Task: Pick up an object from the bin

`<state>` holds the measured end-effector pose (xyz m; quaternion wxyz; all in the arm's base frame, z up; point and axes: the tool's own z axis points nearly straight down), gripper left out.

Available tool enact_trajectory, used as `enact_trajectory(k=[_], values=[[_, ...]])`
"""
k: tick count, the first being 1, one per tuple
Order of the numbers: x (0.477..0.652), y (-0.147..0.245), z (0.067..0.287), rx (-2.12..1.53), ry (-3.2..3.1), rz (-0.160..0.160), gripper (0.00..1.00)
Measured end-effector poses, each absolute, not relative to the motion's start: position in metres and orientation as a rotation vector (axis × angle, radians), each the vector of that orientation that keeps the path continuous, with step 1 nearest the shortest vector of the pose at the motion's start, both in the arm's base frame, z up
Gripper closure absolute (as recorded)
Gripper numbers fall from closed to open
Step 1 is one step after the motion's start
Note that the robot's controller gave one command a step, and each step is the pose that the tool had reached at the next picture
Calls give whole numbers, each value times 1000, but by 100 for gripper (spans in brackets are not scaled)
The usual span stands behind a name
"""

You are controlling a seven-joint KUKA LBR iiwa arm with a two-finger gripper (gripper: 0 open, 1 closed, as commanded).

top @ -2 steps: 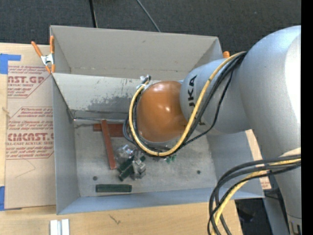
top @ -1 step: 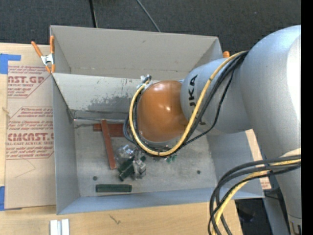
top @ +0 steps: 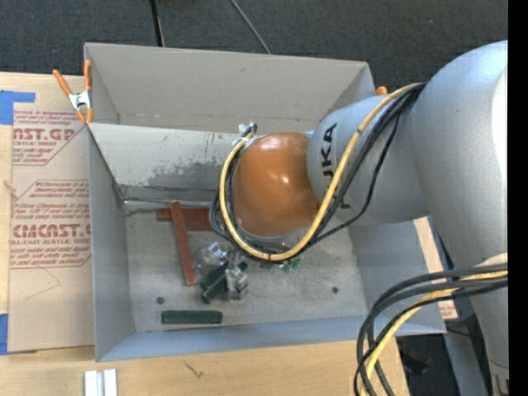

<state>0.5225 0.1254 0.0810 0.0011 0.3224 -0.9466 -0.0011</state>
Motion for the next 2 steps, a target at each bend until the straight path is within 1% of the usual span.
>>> enact_trajectory(k=[2], values=[[523, 126, 100, 1013, -2974, -2, 100]])
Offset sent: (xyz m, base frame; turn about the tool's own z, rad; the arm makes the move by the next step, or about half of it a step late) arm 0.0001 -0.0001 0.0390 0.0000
